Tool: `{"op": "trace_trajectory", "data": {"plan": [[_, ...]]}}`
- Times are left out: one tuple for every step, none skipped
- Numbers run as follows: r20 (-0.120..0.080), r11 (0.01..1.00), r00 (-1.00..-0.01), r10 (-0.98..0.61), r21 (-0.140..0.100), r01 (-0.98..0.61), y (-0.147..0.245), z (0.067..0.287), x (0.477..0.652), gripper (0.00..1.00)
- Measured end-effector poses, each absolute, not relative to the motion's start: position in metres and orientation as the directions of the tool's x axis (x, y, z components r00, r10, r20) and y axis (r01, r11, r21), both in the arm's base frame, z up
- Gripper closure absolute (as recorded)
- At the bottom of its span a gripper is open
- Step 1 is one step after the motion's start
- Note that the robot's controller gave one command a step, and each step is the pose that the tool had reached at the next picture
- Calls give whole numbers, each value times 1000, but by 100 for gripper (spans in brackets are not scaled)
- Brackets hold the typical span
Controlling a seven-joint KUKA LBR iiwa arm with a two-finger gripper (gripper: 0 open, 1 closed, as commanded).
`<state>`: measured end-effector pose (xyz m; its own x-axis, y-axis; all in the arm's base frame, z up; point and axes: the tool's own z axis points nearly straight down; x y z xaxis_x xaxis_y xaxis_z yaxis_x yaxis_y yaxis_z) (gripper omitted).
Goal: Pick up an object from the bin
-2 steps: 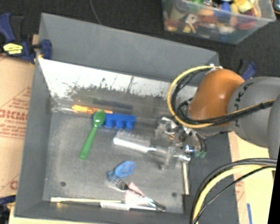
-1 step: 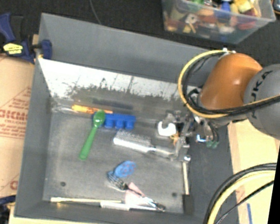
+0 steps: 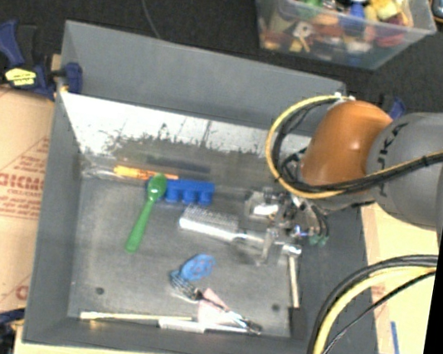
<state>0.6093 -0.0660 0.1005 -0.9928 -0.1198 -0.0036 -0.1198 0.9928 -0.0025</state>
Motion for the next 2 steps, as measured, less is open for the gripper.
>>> {"op": "trace_trajectory", "data": {"plan": [[-21, 982, -982, -186, -12, -186, -56, 71, 607, 0], [-19, 988, -988, -153, -8, -153, -47, 72, 608, 100]]}}
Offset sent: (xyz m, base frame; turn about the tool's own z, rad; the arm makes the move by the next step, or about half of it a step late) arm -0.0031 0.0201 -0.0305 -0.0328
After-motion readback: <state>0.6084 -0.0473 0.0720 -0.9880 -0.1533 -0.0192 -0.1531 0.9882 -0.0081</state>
